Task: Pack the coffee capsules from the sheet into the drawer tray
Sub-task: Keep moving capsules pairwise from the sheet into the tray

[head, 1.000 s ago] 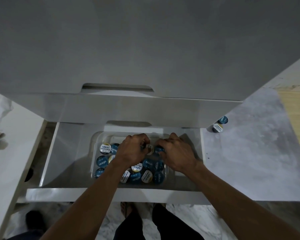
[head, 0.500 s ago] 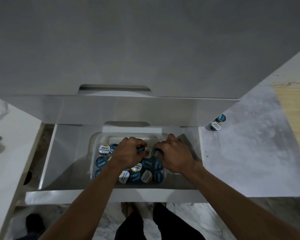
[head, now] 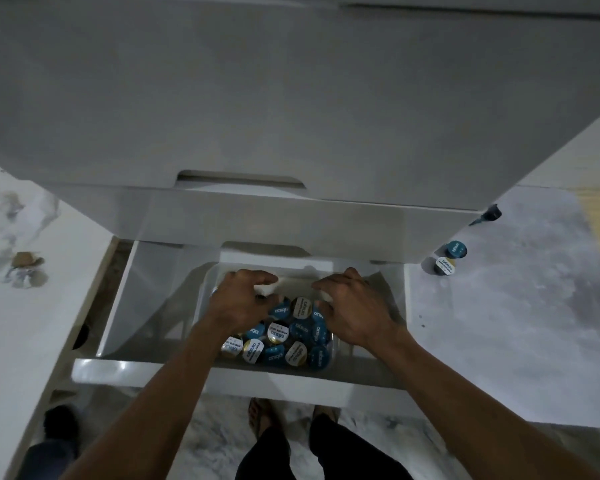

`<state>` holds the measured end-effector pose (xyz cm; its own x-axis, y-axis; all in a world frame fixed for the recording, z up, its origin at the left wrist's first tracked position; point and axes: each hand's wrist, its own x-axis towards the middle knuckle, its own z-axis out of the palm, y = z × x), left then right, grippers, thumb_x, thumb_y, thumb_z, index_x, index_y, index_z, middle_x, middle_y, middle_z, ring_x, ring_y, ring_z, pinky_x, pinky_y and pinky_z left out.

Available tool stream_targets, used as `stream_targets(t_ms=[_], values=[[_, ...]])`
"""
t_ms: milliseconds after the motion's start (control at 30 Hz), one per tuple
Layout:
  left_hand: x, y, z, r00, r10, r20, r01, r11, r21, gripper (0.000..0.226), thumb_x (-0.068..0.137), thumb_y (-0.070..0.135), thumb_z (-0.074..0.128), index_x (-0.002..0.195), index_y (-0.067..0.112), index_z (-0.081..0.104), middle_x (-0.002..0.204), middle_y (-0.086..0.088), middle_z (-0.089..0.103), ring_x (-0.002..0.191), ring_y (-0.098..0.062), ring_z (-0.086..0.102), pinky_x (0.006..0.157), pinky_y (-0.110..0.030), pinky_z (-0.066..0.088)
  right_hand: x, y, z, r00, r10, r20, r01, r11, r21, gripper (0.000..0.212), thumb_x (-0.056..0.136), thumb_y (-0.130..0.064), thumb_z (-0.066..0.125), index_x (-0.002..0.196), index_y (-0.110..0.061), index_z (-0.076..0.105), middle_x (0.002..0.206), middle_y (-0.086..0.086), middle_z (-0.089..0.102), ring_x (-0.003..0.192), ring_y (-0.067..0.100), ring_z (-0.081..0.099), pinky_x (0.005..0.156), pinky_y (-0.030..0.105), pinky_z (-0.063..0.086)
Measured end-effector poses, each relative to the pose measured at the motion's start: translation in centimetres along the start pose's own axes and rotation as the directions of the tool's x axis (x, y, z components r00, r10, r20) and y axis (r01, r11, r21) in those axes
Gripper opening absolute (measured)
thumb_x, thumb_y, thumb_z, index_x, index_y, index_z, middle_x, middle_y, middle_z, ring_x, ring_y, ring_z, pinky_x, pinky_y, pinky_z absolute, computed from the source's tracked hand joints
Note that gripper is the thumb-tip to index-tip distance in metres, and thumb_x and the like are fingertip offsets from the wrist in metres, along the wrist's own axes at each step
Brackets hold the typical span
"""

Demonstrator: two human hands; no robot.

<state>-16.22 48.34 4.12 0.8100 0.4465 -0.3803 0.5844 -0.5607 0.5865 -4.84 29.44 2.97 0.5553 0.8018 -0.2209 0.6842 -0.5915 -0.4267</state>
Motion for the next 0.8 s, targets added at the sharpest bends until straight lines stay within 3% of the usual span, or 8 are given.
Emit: stream_targets(t_ms=[67, 100, 167, 233, 300, 367, 467, 800], values=[[-1.0, 0.1, -1.5, 0.998, -0.025, -0.062, 0.028, 0.999, 0.043, 0.034, 0.087, 0.034, 0.072, 0.119, 0.033, 0.064, 0.116, 0.021, 0.059, 0.09, -0.003, 0.062, 0.085, -0.008, 0.047, -0.1, -0.1, -0.7, 1.0, 0.016, -0.016, -0.015, 0.995, 0.101, 0.039, 0.095, -0.027, 0.055, 0.134, -0.021, 0.055, 0.132, 0.0, 0.06, 0.121, 0.02, 0.044, 0.092, 0.038, 0.049], [-1.5, 0.1, -2.2, 0.994, -0.038, -0.1, 0.04, 0.999, 0.024, 0.034, 0.087, 0.034, 0.071, 0.12, 0.031, 0.064, 0.116, 0.02, 0.059, 0.092, -0.005, 0.063, 0.088, -0.011, 0.047, -0.2, -0.2, -1.0, 0.999, 0.024, -0.029, -0.019, 0.988, 0.152, 0.041, 0.095, -0.027, 0.056, 0.136, -0.021, 0.053, 0.134, 0.0, 0.059, 0.124, 0.021, 0.044, 0.094, 0.038, 0.048], [-2.3, 0.0, -3.3, 0.979, -0.058, -0.194, 0.041, 0.995, -0.087, 0.036, 0.084, 0.034, 0.074, 0.117, 0.022, 0.069, 0.122, 0.007, 0.068, 0.092, -0.013, 0.07, 0.094, -0.032, 0.054, -0.5, -0.2, -1.7, 0.996, 0.039, -0.08, -0.018, 0.967, 0.255, 0.043, 0.093, -0.026, 0.059, 0.135, -0.022, 0.054, 0.133, 0.002, 0.06, 0.123, 0.022, 0.048, 0.096, 0.037, 0.047], [-3.2, 0.1, -4.2, 0.958, -0.074, -0.277, 0.033, 0.988, -0.153, 0.036, 0.082, 0.031, 0.076, 0.115, 0.019, 0.07, 0.119, 0.001, 0.071, 0.074, -0.013, 0.074, 0.082, -0.036, 0.06, -0.9, -0.3, -2.3, 0.986, 0.078, -0.149, -0.019, 0.931, 0.364, 0.041, 0.091, -0.025, 0.063, 0.131, -0.022, 0.057, 0.126, 0.002, 0.064, 0.112, 0.019, 0.057, 0.092, 0.03, 0.047], [-4.4, 0.9, -4.9, 0.94, -0.083, -0.33, 0.017, 0.98, -0.197, 0.035, 0.083, 0.028, 0.076, 0.116, 0.016, 0.07, 0.113, -0.001, 0.072, 0.06, -0.007, 0.072, 0.066, -0.021, 0.058, -1.7, -0.6, -3.1, 0.974, 0.108, -0.199, -0.009, 0.896, 0.444, 0.038, 0.089, -0.025, 0.067, 0.126, -0.019, 0.061, 0.119, 0.0, 0.066, 0.097, 0.012, 0.061, 0.083, 0.023, 0.047], [-5.7, 2.2, -5.3, 0.92, -0.069, -0.385, -0.017, 0.977, -0.214, 0.035, 0.084, 0.027, 0.075, 0.116, 0.013, 0.069, 0.108, -0.003, 0.073, 0.058, -0.004, 0.071, 0.057, -0.01, 0.051, -2.9, -0.9, -4.1, 0.962, 0.128, -0.242, 0.016, 0.855, 0.519, 0.034, 0.089, -0.026, 0.069, 0.121, -0.017, 0.064, 0.111, -0.002, 0.068, 0.09, 0.01, 0.062, 0.08, 0.021, 0.049], [-7.8, 4.6, -5.1, 0.897, -0.023, -0.442, -0.092, 0.967, -0.238, 0.031, 0.085, 0.028, 0.073, 0.113, 0.013, 0.07, 0.108, 0.004, 0.071, 0.06, -0.001, 0.07, 0.054, -0.011, 0.05, -5.5, -0.9, -5.9, 0.938, 0.159, -0.308, 0.051, 0.815, 0.577, 0.032, 0.088, -0.028, 0.07, 0.118, -0.019, 0.065, 0.103, -0.006, 0.068, 0.087, 0.007, 0.064, 0.075, 0.004, 0.045], [-13.6, 15.9, 3.8, 0.898, 0.125, -0.421, -0.304, 0.869, -0.39, 0.014, 0.083, 0.019, 0.076, 0.095, 0.011, 0.074, 0.089, 0.005, 0.074, 0.056, -0.01, 0.071, 0.058, -0.024, 0.058, -17.3, 4.7, -11.6, 0.869, 0.322, -0.375, 0.004, 0.755, 0.656, 0.032, 0.087, -0.029, 0.071, 0.118, -0.023, 0.065, 0.102, -0.007, 0.07, 0.087, 0.0, 0.064, 0.071, 0.002, 0.045]])
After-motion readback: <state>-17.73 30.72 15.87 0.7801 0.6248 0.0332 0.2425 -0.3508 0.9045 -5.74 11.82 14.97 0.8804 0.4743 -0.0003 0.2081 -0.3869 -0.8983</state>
